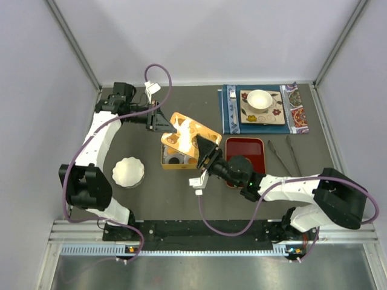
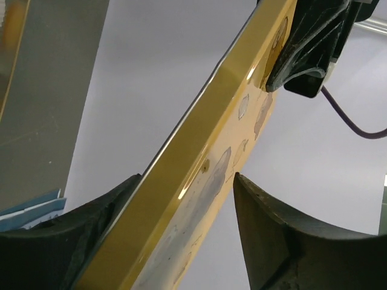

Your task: Pack the cookies

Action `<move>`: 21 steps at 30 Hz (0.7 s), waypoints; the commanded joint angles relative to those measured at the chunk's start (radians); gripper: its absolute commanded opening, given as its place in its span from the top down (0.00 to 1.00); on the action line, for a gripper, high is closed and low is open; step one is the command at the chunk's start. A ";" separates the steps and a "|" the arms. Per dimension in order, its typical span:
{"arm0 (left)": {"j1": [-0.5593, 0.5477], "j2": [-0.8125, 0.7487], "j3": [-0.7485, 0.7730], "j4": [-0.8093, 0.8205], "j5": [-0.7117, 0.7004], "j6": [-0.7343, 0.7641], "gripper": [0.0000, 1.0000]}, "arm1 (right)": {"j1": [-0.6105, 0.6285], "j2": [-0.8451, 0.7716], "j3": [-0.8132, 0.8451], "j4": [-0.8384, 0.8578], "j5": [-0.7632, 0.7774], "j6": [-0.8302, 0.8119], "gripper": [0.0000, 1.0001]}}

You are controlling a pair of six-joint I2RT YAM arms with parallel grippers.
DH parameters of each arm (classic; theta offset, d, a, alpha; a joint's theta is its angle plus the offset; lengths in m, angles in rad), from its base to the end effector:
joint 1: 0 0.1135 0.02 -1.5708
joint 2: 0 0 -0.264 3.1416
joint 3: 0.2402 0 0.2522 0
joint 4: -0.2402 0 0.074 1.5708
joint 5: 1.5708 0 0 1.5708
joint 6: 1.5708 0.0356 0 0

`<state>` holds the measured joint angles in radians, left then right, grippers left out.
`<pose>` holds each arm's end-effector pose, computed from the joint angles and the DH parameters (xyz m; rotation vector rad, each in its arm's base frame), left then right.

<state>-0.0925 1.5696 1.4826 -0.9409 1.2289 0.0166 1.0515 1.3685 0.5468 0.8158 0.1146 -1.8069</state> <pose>0.3089 -0.0623 0.3424 0.5521 2.1761 -1.5765 0.1460 0.2472 0.2329 -1.5862 0.3192 -0.6784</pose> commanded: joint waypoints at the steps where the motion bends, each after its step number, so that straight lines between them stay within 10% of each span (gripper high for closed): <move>1: -0.018 -0.049 -0.045 0.083 -0.022 -0.069 0.91 | 0.012 -0.019 0.088 0.042 0.040 -0.003 0.35; 12: 0.005 -0.002 -0.002 0.223 -0.003 -0.220 1.00 | 0.039 -0.086 0.068 -0.116 0.132 0.063 0.13; 21: 0.031 0.006 -0.021 0.735 -0.042 -0.666 1.00 | 0.077 -0.147 0.179 -0.513 0.238 0.325 0.11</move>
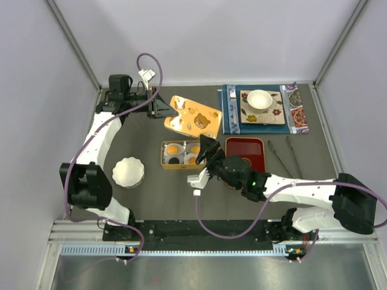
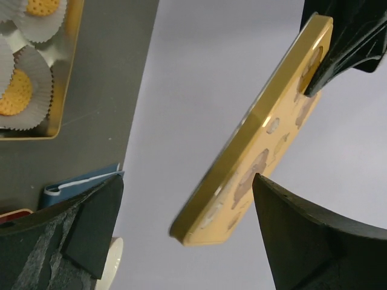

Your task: Pack the cookies

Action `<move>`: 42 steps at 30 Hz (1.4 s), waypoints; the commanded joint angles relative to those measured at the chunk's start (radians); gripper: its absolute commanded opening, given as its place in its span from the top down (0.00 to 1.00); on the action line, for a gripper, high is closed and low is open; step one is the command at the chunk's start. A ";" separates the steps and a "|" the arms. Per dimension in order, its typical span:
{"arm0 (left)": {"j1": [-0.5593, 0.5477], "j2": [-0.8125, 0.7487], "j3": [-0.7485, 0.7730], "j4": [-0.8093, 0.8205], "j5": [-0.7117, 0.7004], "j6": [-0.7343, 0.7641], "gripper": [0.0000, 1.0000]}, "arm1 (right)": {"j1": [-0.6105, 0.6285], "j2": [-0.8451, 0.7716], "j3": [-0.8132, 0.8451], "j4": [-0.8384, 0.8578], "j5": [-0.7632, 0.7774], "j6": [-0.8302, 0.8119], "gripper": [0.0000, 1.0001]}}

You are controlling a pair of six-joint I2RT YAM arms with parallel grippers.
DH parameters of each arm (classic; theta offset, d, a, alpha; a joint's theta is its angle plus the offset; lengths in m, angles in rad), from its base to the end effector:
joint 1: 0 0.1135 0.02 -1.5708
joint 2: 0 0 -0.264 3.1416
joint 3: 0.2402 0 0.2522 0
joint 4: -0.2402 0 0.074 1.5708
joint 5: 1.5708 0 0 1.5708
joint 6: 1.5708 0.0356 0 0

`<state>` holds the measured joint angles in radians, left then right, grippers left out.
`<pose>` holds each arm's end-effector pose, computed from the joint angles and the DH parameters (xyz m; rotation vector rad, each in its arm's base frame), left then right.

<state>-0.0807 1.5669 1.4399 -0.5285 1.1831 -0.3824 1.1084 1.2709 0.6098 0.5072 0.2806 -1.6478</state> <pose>0.3351 -0.0602 0.3527 0.3600 2.1138 -1.5612 0.1333 0.2454 0.2461 -1.6755 0.5425 -0.6371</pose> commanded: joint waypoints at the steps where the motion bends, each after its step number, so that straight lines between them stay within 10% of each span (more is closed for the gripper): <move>1: 0.024 0.007 -0.002 0.379 0.003 -0.317 1.00 | 0.021 -0.050 0.139 -0.246 0.080 0.231 0.11; 14: 0.056 0.015 -0.047 0.362 -0.105 -0.282 1.00 | -0.065 0.040 0.805 -0.941 0.062 0.951 0.10; 25: 0.064 -0.031 -0.168 0.242 -0.151 -0.135 1.00 | -0.428 0.286 1.467 -1.423 -0.367 1.414 0.09; 31: 0.061 -0.065 -0.301 0.252 -0.151 -0.131 1.00 | -0.652 0.317 1.391 -1.461 -0.788 1.546 0.09; 42: 0.055 -0.076 -0.433 0.341 -0.180 -0.154 1.00 | -0.668 0.182 0.806 -1.129 -0.949 1.611 0.12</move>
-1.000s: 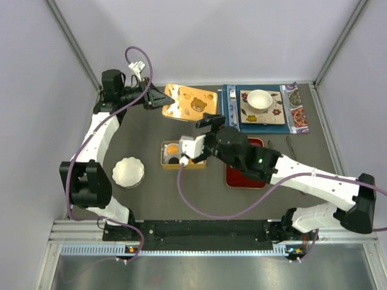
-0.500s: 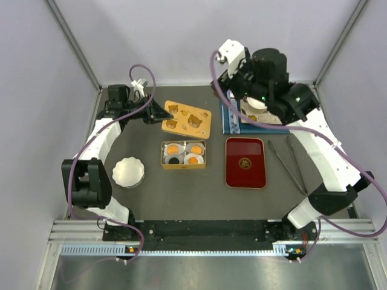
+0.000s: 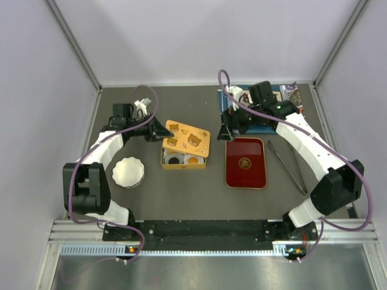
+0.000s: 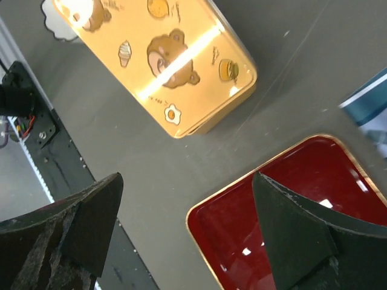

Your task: Pack the cookies

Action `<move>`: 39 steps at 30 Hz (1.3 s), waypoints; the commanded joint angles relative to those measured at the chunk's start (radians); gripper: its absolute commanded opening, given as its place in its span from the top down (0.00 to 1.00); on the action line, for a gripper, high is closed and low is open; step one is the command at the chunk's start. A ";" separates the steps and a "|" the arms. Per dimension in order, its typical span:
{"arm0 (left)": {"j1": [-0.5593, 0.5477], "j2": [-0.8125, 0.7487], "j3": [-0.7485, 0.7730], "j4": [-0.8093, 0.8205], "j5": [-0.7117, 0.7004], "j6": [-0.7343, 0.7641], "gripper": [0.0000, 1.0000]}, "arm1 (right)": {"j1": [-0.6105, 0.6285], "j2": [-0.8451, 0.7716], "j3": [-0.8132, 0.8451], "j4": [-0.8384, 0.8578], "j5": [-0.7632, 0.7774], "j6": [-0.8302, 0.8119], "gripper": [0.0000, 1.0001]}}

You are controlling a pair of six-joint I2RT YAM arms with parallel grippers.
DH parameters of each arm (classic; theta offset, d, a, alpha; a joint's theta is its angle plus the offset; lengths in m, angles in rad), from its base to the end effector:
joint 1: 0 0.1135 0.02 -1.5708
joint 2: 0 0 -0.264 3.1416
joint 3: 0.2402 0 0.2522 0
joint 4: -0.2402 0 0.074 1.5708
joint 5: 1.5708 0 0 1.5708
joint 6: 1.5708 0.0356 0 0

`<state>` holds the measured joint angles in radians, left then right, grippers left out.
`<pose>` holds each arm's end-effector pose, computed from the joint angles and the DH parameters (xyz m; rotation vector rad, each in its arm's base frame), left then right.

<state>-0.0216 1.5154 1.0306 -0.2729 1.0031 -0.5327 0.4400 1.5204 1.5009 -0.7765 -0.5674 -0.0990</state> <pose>0.3170 -0.0369 0.2520 -0.0545 2.2969 -1.4427 0.2864 0.1560 0.3580 -0.8928 2.1850 0.8357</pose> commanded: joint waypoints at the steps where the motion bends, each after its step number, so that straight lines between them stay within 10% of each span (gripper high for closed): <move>1: -0.005 -0.021 -0.030 0.106 -0.001 -0.006 1.00 | 0.000 -0.072 -0.141 0.216 -0.100 0.071 0.12; 39: -0.005 -0.015 -0.205 0.291 -0.124 -0.035 1.00 | 0.085 0.271 -0.240 0.510 -0.038 0.209 0.12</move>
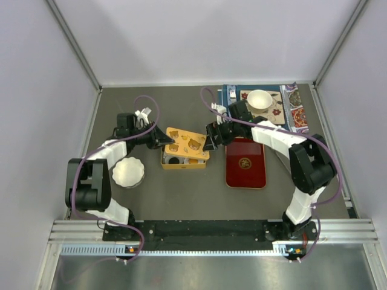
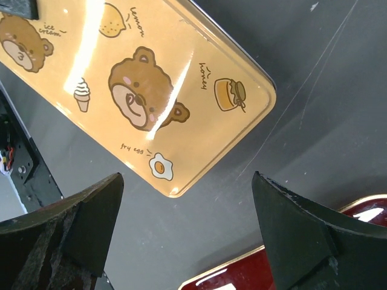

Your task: Pack the cookies

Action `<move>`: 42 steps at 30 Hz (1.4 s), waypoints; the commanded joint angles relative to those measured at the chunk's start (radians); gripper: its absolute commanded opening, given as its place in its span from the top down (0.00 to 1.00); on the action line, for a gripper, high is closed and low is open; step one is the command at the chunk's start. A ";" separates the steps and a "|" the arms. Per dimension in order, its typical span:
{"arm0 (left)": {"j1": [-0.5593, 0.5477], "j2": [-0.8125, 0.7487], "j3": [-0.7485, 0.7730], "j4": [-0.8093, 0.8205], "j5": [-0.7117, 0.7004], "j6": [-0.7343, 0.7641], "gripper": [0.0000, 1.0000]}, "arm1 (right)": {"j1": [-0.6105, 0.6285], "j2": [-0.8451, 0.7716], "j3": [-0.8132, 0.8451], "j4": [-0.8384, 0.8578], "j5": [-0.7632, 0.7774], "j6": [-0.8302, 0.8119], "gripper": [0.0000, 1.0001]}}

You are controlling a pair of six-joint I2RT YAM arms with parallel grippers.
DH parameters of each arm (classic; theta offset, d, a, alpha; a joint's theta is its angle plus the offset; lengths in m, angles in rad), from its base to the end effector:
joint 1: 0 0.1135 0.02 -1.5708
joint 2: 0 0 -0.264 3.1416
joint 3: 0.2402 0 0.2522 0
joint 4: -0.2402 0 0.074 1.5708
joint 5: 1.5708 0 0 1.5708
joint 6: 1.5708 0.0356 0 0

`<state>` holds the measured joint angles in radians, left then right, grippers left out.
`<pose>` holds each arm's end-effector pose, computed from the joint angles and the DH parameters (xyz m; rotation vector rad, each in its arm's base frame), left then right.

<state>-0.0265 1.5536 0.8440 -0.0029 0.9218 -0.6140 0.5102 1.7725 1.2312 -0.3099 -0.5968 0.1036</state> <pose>0.3118 -0.0366 0.2009 -0.1617 2.2964 -1.3815 0.3235 0.2040 0.2196 -0.7727 2.3436 0.9973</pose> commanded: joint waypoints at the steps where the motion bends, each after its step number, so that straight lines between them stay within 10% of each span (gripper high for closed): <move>1: -0.001 -0.058 -0.020 0.021 -0.046 0.051 1.00 | 0.016 0.030 0.033 0.045 -0.011 0.005 0.12; 42: -0.018 -0.072 -0.072 0.044 -0.126 0.060 1.00 | 0.056 0.122 0.071 0.035 -0.040 -0.005 0.12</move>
<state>-0.0479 1.4837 0.7731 0.0002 0.8577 -0.5995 0.5495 1.8706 1.2526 -0.2981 -0.6094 0.1070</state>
